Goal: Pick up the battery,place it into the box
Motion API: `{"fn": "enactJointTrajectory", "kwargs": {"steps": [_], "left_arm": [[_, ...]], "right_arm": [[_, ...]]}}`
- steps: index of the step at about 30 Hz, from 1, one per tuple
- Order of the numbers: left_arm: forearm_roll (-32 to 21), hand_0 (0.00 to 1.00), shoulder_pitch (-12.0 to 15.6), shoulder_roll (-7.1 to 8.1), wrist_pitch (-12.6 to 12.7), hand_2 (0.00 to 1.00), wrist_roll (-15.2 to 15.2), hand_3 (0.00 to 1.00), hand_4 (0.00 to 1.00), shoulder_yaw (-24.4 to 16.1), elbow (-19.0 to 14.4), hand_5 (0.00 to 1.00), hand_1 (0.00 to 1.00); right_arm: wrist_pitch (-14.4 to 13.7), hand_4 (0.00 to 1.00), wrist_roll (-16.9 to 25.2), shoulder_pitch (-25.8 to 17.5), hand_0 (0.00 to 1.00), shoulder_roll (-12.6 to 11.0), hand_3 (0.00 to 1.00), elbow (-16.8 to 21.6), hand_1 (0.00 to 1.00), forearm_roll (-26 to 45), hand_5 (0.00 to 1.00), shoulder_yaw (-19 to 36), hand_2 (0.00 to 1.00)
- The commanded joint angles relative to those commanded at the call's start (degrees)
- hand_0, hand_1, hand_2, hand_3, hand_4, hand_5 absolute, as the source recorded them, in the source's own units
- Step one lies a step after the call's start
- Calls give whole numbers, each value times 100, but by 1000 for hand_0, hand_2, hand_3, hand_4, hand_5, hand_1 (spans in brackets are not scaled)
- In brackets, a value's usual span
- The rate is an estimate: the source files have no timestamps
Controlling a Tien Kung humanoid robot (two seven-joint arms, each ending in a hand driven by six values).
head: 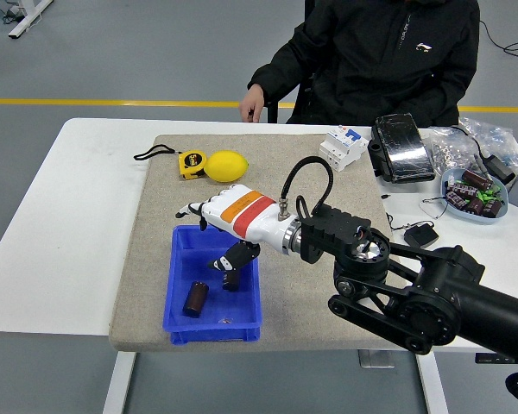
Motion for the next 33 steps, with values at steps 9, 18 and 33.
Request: {"fn": "enactJointTrajectory", "kwargs": {"steps": [9,18,33], "left_arm": [[-54,733,-17,-5,12,653,-10,585,632,28,3,538,693],[-67,733,-4,-32,30,654,-48,585,633,21,22,539,692],[-263,729,79,-104,88,653,-195,585,632,168,82,539,694]], "right_arm": [[-173,927,83,-126,248,-284,839,-265,424,138,283,825,604],[-945,998,179,-877,354,-714,826,-701,498,1827,446,1823,659],[-986,998,710,-2363,566,-911,814,-438,623,5077,693,3181,732]]}}
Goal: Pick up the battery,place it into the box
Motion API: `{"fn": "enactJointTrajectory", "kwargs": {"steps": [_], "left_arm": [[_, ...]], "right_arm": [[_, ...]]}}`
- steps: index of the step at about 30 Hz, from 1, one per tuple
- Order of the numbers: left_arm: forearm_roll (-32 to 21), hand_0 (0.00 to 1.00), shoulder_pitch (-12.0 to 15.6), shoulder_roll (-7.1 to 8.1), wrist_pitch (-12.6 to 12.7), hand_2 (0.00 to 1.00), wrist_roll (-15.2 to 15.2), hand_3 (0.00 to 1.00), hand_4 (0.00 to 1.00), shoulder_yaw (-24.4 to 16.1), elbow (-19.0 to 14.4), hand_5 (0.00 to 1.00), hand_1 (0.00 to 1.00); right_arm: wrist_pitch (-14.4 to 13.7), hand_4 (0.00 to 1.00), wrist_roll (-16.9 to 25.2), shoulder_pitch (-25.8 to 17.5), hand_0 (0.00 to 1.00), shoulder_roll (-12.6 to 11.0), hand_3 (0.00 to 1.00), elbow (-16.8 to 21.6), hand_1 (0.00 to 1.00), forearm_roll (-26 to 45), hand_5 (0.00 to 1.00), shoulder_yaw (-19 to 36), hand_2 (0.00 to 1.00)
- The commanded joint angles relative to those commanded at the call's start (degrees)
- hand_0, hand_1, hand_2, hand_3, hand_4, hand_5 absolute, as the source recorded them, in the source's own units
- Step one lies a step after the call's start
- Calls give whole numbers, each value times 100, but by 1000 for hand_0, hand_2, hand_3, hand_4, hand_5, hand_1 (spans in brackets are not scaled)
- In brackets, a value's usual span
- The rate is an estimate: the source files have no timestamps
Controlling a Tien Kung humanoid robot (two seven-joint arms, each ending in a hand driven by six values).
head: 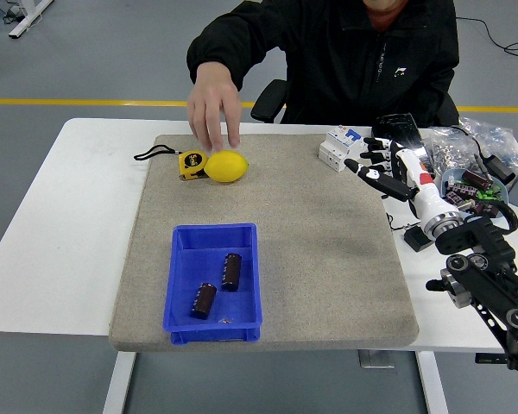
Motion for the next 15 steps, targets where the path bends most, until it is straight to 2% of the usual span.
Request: {"fn": "enactJointTrajectory", "kwargs": {"steps": [3,4,6,9,10,15], "left_arm": [[8,729,10,-7,7,653,-11,585,632,-10,8,539,694],[15,729,13,-10,8,657,-11,585,631,-16,9,538,694],[15,729,16,-17,8,657,-15,585,631,-9,11,538,694],[39,729,13,-20,0,657,-10,585,631,-17,10,538,694],[55,728,10,-22,-3,658,-7,584,631,-23,9,538,695],[130,728,-9,-36,-15,658,7,584,631,-60,5,538,695]], "right_arm": [[224,998,271,-349,566,54,814,123,623,656,693,209,732],[292,998,350,-461,726,82,822,168,708,855,731,278,776],[390,998,484,-680,726,144,822,278,708,1105,731,427,776],[491,998,573,-925,726,211,822,387,708,1124,731,609,776],[542,998,602,-1023,796,238,830,427,758,1115,826,690,801],[697,998,756,-1338,796,368,830,494,758,1079,826,1048,801]]}}
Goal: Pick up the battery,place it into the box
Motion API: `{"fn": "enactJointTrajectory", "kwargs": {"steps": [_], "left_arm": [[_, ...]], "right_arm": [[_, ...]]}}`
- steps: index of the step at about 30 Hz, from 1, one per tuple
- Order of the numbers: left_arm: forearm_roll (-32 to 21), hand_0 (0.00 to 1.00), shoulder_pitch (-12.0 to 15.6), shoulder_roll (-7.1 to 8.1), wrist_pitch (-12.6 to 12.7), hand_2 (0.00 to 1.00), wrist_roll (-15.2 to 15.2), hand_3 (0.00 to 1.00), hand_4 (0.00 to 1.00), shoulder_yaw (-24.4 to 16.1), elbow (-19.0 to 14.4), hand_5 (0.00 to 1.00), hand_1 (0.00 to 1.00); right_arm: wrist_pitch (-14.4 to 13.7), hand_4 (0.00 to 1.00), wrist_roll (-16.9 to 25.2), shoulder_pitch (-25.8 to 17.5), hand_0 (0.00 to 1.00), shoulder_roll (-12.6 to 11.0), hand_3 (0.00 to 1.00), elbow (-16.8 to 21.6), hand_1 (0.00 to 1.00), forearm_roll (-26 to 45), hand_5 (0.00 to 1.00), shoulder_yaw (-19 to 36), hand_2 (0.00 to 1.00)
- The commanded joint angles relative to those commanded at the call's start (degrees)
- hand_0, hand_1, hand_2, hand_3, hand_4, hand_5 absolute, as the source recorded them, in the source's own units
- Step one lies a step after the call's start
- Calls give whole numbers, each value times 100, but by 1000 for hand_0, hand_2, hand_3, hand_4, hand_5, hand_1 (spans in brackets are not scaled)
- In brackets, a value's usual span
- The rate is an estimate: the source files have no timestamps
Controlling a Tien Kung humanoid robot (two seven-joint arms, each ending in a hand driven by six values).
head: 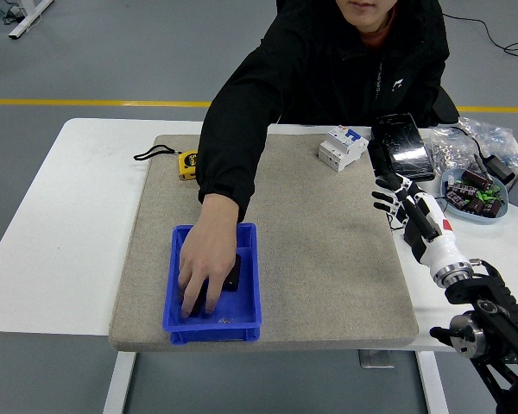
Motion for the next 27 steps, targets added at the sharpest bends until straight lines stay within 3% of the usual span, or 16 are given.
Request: {"fn": "enactJointTrajectory", "kwargs": {"steps": [1,13,27], "left_arm": [[4,728,-2,-1,-2,657,1,584,631,0,-1,539,697],[-35,727,3,-24,-32,653,-15,584,631,88,-2,539,696],[-291,726,-17,-44,32,650,-99,584,631,214,28,537,695]], "right_arm": [[15,998,13,-24,854,12,847,1,806,-6,960,35,827],[98,998,63,-333,869,91,871,44,825,-280,918,408,846],[91,998,30,-377,873,125,870,78,825,-365,936,396,846]]}}
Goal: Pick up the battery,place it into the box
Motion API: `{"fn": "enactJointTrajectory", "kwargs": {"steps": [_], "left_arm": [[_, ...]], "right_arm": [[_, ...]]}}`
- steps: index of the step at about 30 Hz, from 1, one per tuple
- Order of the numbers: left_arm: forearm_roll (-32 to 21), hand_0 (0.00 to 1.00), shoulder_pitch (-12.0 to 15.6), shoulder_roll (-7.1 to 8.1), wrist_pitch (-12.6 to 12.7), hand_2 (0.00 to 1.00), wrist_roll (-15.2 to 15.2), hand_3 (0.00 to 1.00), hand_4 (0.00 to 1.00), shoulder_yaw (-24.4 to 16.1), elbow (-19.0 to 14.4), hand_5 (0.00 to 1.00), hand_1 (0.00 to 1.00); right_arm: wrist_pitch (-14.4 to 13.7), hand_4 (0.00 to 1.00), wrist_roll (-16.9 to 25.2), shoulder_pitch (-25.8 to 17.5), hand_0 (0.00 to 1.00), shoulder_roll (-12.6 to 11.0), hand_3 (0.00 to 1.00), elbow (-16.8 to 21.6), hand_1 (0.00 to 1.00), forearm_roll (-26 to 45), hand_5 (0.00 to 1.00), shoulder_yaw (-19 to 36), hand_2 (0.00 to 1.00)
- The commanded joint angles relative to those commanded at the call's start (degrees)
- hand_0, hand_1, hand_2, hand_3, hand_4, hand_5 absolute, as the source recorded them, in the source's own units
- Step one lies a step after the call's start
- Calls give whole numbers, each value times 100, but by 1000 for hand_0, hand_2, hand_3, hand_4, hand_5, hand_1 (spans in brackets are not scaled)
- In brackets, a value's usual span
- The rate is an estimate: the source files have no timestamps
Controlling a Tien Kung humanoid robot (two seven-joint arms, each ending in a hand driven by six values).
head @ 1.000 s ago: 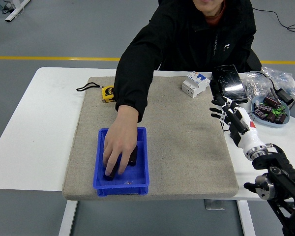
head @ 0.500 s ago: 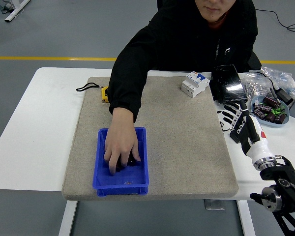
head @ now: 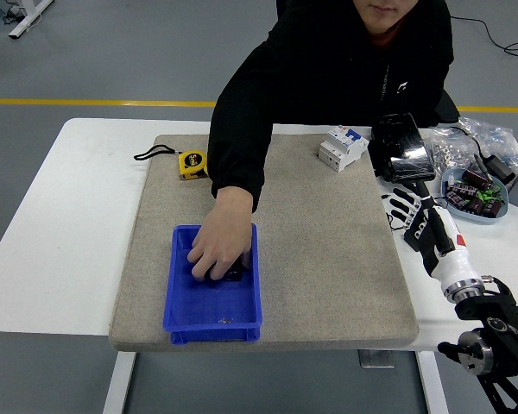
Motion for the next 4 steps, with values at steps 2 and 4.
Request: {"fn": "enactJointTrajectory", "kwargs": {"steps": [2,4], "left_arm": [[-14,726,-3,-5,2,650,-4,584,631,9,1,537,695],[-18,726,-5,-5,1,650,-5,584,631,18,1,537,695]], "right_arm": [[1,998,1,-17,873,0,870,11,825,-4,936,-6,846],[3,998,-1,-27,873,4,870,12,825,-8,936,-5,846]]}}
